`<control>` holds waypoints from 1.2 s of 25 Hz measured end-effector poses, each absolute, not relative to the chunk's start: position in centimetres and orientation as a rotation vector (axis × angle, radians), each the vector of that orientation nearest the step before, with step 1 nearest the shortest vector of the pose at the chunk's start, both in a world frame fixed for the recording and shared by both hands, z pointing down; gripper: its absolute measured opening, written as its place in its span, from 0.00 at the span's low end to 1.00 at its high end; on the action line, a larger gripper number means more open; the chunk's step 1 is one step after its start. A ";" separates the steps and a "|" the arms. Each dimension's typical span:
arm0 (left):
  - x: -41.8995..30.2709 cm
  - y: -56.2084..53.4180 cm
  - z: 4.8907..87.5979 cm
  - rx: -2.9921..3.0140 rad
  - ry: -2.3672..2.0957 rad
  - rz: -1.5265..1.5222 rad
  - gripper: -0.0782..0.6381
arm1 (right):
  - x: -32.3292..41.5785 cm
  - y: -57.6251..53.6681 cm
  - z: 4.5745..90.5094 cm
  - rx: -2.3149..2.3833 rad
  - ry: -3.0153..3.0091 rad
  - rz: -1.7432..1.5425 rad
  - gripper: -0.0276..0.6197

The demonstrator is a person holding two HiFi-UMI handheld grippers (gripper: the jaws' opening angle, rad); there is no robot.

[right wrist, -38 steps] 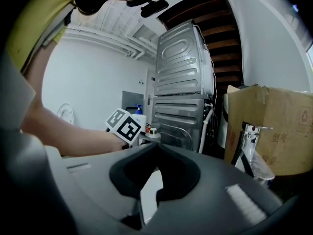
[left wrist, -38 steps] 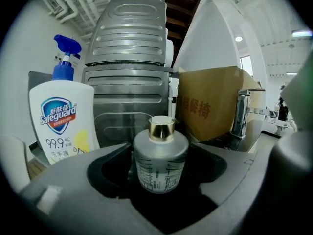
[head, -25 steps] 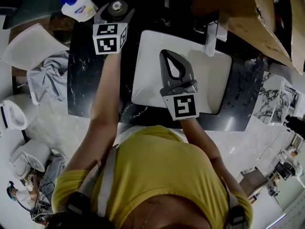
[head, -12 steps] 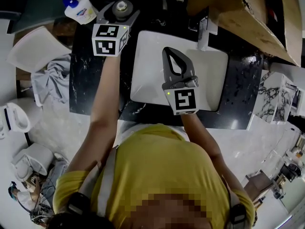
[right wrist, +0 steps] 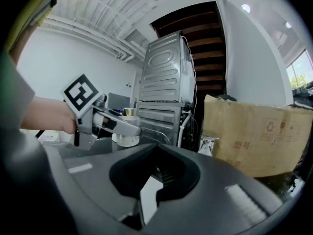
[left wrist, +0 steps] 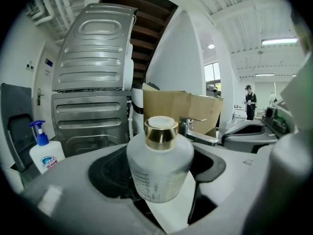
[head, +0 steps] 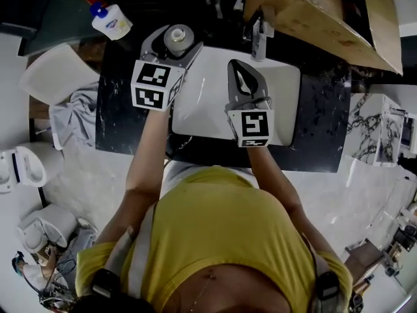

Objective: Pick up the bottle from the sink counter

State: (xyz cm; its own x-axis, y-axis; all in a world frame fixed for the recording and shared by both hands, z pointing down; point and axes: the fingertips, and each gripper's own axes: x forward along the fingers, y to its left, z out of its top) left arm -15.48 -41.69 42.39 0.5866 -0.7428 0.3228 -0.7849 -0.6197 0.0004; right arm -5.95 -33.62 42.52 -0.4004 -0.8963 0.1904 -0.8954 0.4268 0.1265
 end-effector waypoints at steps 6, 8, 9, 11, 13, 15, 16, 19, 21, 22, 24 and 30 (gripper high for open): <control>-13.0 -36.4 40.3 2.694 -1.289 0.410 0.59 | -2.8 -32.2 41.2 1.650 -2.424 -0.011 0.05; -12.4 -34.9 39.7 2.703 -1.294 0.401 0.59 | -1.8 -31.5 40.7 1.681 -2.418 -0.009 0.05; -12.1 -34.2 39.4 2.711 -1.296 0.400 0.59 | -1.3 -31.1 40.4 1.699 -2.415 -0.012 0.05; -11.5 -33.0 39.0 2.729 -1.296 0.404 0.59 | -0.3 -30.3 39.7 1.735 -2.406 -0.027 0.05; -10.9 -32.0 38.7 2.742 -1.293 0.404 0.59 | 0.5 -29.6 38.9 1.765 -2.400 -0.042 0.05; -10.4 -31.0 38.4 2.747 -1.292 0.395 0.59 | 1.2 -28.9 38.2 1.787 -2.400 -0.051 0.05; -10.2 -30.5 38.2 2.750 -1.297 0.390 0.59 | 1.5 -28.6 37.9 1.796 -2.402 -0.054 0.05; -9.7 -29.2 37.8 2.763 -1.311 0.380 0.59 | 2.2 -27.7 37.2 1.814 -2.409 -0.052 0.05; -9.2 -28.4 37.7 2.767 -1.299 0.377 0.59 | 2.2 -27.2 37.0 1.803 -2.418 -0.053 0.04; -9.0 -28.0 37.7 2.768 -1.289 0.376 0.59 | 2.2 -27.1 36.8 1.796 -2.424 -0.055 0.04; -8.6 -27.4 37.9 2.767 -1.271 0.374 0.59 | 2.2 -26.8 36.7 1.792 -2.434 -0.058 0.04; -8.1 -26.5 38.3 2.773 -1.237 0.392 0.59 | 2.4 -26.3 37.1 1.798 -2.429 -0.041 0.04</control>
State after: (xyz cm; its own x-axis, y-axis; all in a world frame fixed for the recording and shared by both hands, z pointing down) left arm -8.14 -26.49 38.25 0.6410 -0.7207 0.2639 -0.7412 -0.6705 -0.0308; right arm 2.42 -26.25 37.08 -0.2876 -0.9544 0.0799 -0.9512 0.2944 0.0926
